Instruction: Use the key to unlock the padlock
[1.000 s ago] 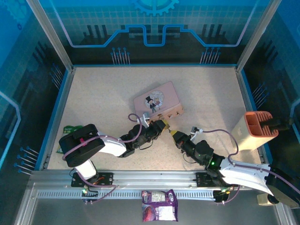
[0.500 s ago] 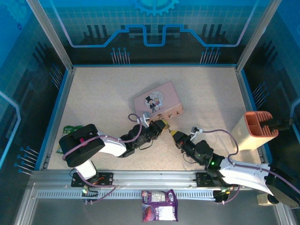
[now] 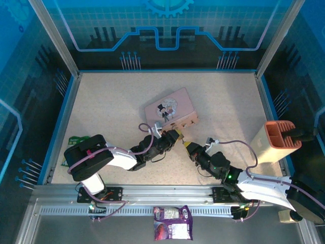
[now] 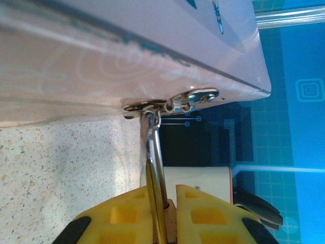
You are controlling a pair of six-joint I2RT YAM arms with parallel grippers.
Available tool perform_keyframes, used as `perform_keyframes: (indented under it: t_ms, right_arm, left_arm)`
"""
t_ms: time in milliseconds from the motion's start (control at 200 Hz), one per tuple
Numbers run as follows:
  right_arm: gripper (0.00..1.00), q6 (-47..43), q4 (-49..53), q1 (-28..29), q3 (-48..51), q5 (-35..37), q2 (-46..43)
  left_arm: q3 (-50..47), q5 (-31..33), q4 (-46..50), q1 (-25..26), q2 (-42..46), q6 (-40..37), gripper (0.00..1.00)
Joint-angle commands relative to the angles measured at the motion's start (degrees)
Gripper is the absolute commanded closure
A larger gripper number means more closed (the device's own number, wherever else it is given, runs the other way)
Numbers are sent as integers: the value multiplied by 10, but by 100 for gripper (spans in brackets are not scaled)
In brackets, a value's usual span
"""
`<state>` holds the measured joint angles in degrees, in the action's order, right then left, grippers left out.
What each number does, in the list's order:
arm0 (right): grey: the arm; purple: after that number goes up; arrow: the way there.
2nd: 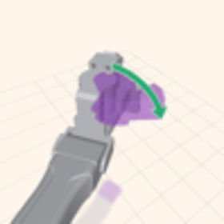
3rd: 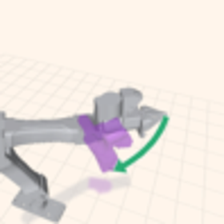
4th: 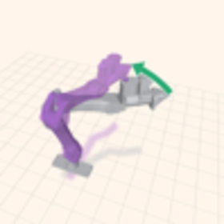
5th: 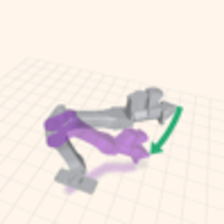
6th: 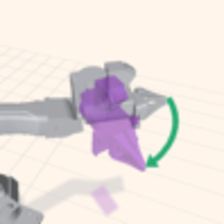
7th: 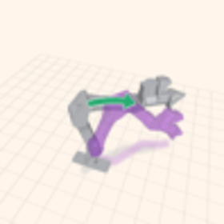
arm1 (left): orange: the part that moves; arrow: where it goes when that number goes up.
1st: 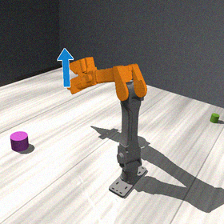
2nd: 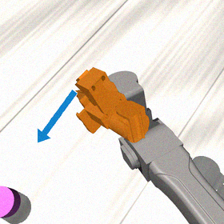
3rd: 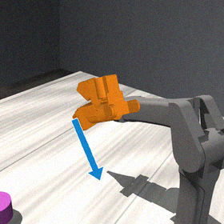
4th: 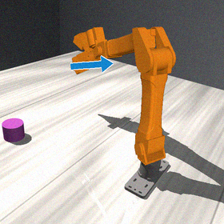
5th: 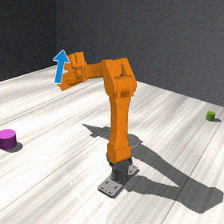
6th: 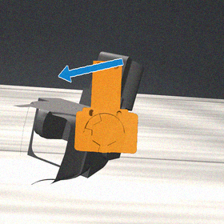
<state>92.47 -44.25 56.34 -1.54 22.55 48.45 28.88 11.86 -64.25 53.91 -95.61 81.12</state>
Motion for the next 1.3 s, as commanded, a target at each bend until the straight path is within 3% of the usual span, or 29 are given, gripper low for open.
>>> perform_keyframes:
  t_ms: [0,595,760,1296]
  right_arm:
    - [100,15,1,5,-11,32,0]
    - [100,9,71,1,-13,51,-67]
    - [100,4,93,-16,-20,26,-75]
    - [100,12,48,-40,-23,0,-43]
  left_arm:
    - [27,-16,-138,19,29,16,100]
    - [33,-30,-130,34,12,11,100]
    - [41,-36,-134,40,11,9,100]
    - [58,-52,-104,55,15,-1,100]
